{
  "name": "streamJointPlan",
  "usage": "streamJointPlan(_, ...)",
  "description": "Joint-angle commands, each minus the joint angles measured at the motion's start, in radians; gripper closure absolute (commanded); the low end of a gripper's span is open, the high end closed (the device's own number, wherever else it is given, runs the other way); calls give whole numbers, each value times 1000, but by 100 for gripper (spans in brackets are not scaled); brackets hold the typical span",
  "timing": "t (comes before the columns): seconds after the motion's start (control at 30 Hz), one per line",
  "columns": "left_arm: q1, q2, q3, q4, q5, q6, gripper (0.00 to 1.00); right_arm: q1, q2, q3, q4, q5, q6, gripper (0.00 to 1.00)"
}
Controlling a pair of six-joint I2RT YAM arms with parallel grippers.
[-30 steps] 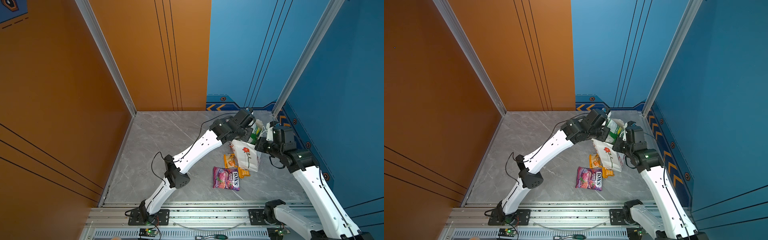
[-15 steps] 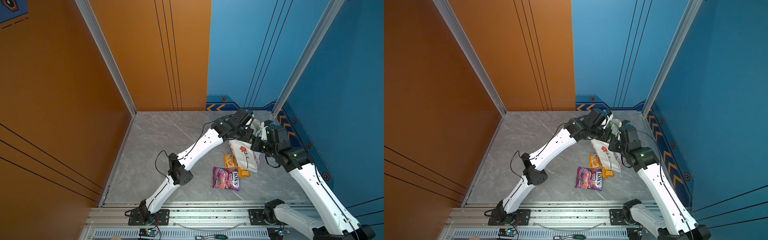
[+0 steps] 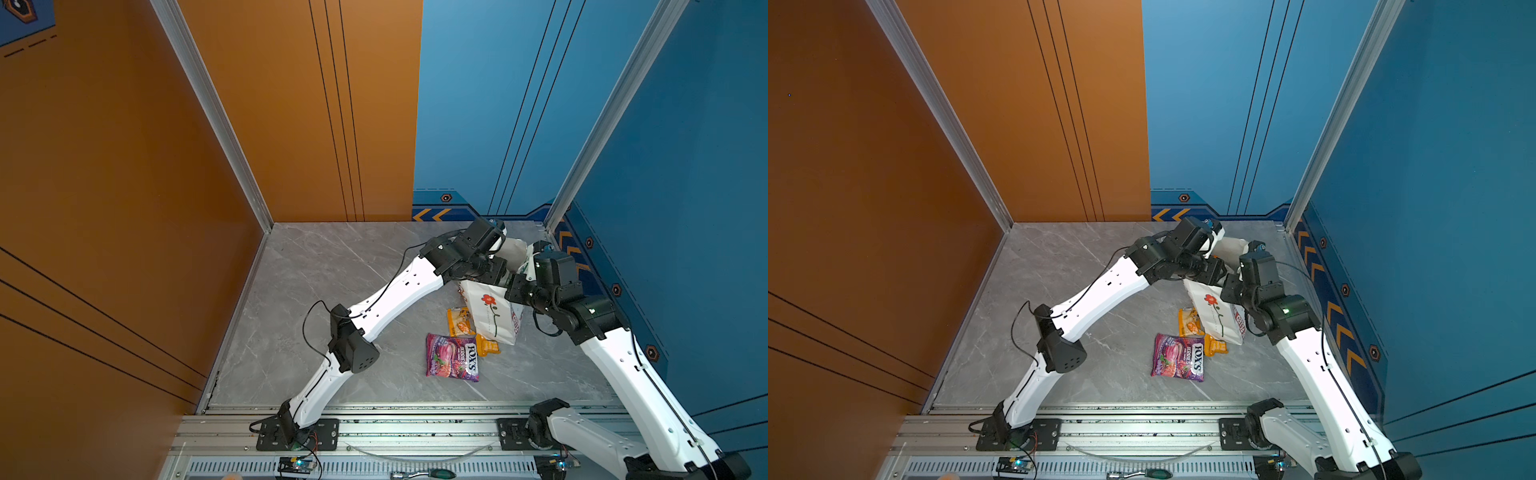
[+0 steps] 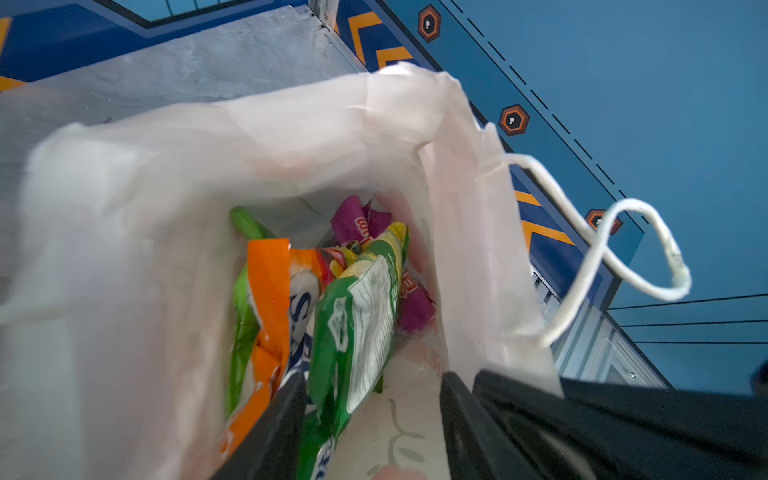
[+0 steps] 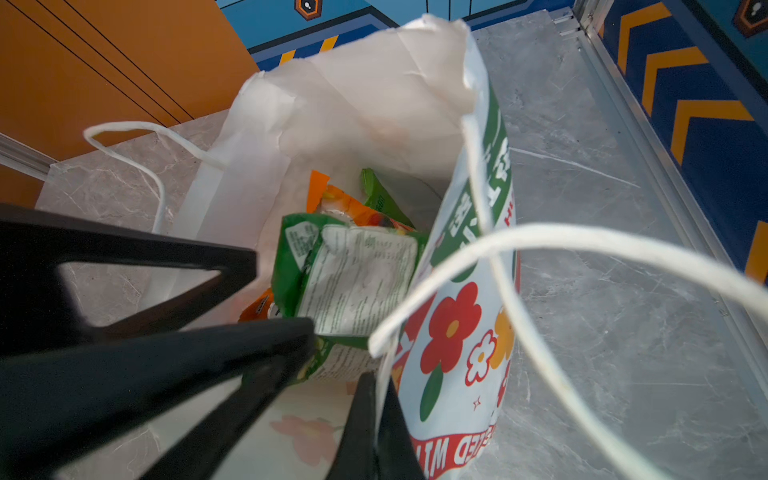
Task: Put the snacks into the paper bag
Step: 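Lower the green chip bag into the paper bag and open the left gripper, then withdraw the left gripper toward the purple Fox's Berries candy bag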
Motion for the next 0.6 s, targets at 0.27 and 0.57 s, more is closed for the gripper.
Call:
streamJointPlan(0.27, 5, -369, -375, 135, -247, 90, 29, -67, -48, -17, 13, 2, -25, 100)
streamJointPlan(0.57, 39, -667, -769, 385, -348, 93, 21, -133, -62, -25, 12, -43, -35, 100)
